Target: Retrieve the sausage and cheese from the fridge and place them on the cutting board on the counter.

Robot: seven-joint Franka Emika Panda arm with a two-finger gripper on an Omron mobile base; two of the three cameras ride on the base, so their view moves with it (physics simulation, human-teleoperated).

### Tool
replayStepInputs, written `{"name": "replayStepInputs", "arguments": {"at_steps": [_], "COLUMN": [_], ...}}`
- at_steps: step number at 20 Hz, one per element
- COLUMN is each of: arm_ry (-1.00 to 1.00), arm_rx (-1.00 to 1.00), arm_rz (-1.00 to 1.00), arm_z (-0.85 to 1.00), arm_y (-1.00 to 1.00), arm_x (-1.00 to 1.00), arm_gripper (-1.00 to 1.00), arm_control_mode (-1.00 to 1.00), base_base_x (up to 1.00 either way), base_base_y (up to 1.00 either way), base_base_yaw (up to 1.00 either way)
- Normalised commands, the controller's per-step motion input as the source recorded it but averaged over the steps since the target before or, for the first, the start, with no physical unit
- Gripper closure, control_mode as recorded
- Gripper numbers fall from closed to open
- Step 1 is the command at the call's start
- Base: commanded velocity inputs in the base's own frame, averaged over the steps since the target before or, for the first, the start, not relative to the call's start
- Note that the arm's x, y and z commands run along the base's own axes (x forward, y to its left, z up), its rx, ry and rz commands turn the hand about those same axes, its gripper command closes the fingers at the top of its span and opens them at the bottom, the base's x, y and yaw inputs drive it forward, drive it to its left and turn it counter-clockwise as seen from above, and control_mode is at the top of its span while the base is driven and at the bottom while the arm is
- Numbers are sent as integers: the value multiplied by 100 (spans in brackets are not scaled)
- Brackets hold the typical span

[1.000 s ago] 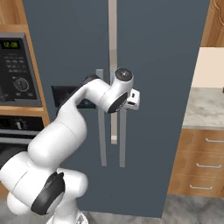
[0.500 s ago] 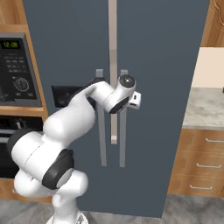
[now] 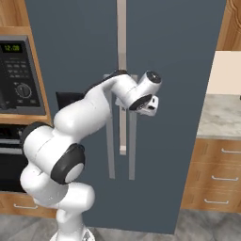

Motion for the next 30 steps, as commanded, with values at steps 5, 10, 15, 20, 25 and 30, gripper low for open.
{"name": "replayStepInputs", "arguments": {"at_steps": [5, 10, 15, 20, 25, 30], "arm_ry": [-41, -41, -22, -6, -7, -4], "arm_rx": [7, 5, 3, 2, 0, 1], "arm_rz": [0, 0, 0, 0, 0, 0], "arm_z": [-76, -44, 0, 0, 0, 0], "arm_y": [-4, 22, 14, 3, -29, -100], "arm_x": [-26, -3, 41, 71, 19, -39], "arm_gripper": [-100, -100, -100, -100, 100, 100], "arm_control_mode": [-100, -100, -100, -100, -100, -100], "base_base_x": [0, 0, 0, 0, 0, 0], "base_base_y": [0, 0, 0, 0, 0, 0], "base_base_yaw": [0, 0, 0, 0, 0, 0]}}
